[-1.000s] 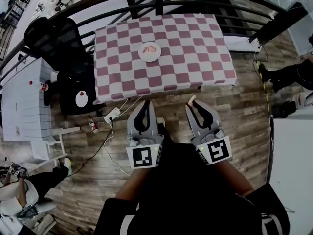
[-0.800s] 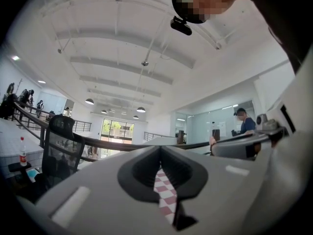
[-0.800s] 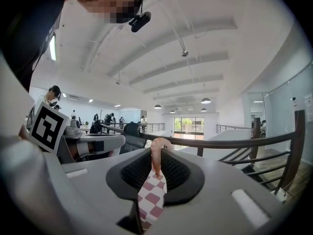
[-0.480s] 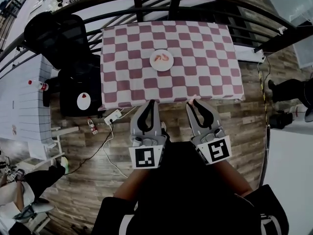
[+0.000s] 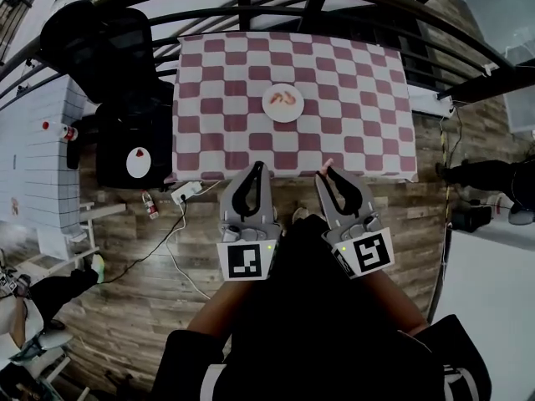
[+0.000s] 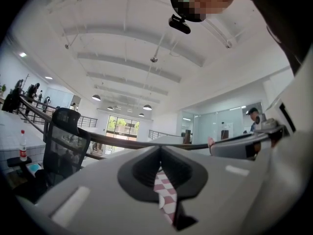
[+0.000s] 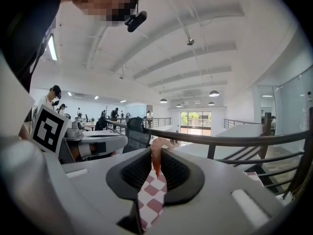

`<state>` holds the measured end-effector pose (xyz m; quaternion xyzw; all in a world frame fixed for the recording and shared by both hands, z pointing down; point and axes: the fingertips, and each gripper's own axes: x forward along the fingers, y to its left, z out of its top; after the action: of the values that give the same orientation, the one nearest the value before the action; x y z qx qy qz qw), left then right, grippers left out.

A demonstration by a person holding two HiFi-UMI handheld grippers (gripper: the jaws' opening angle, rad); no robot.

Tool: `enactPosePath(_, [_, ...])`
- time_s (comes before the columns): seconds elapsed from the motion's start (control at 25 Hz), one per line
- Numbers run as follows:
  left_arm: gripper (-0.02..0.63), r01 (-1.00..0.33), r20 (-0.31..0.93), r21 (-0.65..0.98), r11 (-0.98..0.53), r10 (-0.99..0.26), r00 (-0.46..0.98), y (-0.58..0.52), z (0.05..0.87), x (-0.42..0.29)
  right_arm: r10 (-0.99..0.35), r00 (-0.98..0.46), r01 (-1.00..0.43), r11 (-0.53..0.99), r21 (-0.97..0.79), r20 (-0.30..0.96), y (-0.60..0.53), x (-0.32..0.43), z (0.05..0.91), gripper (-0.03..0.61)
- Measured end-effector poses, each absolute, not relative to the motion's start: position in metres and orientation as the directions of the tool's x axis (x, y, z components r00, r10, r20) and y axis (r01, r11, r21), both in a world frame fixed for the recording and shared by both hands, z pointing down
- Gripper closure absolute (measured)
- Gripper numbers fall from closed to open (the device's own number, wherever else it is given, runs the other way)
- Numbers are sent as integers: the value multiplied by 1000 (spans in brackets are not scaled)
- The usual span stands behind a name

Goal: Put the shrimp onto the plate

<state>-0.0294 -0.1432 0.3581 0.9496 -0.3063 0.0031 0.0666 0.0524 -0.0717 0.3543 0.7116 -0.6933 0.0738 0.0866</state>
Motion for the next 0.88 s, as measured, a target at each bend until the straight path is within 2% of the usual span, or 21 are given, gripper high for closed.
enactPosePath(0.4, [604,-668,77,109,-736,-664,744,-151,365,-26,-961,-99,-995,100,-10,259,-101,57,373,520])
enactPosePath(0.88, [604,-776,95,68,-627,-770,631,-194,376,20,-885,-292,-954,296,-45,364,-171,110,410,520])
